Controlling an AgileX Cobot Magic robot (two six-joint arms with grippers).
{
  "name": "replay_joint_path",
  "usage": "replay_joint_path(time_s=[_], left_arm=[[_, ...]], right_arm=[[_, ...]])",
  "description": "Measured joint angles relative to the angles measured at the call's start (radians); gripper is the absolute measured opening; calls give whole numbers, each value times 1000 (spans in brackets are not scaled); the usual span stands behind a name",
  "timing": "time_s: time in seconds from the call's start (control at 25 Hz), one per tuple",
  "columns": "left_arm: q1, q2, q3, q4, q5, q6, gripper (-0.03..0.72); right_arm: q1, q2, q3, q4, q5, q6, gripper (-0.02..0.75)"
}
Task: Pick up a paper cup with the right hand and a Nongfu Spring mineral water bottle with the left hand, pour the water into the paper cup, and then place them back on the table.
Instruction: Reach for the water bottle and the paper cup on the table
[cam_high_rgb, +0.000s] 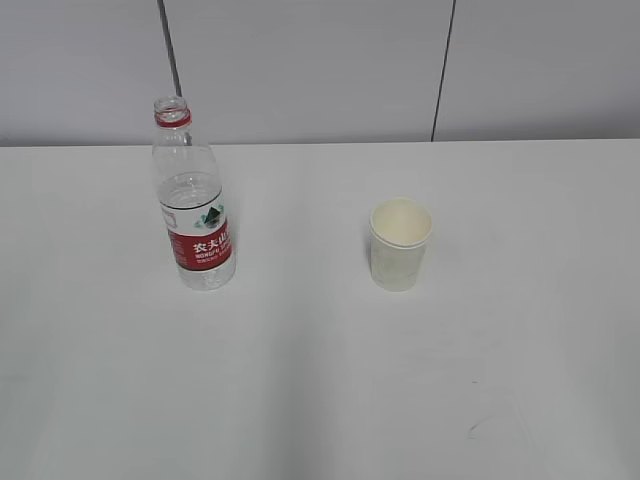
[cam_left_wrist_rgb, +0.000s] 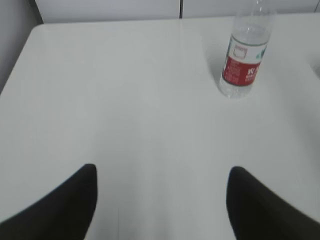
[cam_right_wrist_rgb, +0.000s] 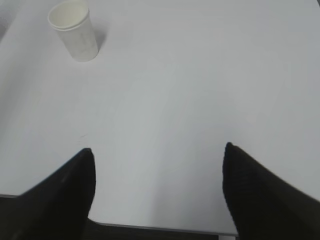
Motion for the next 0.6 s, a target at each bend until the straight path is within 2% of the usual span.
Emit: replay_joint_path(time_s=[0.28, 0.6], left_arm=[[0, 0, -18, -16, -203, 0, 496], [0, 0, 21, -13, -374, 0, 496]], right_arm=[[0, 0, -11, 0, -100, 0, 587], [0, 0, 109, 0, -422, 0, 587]])
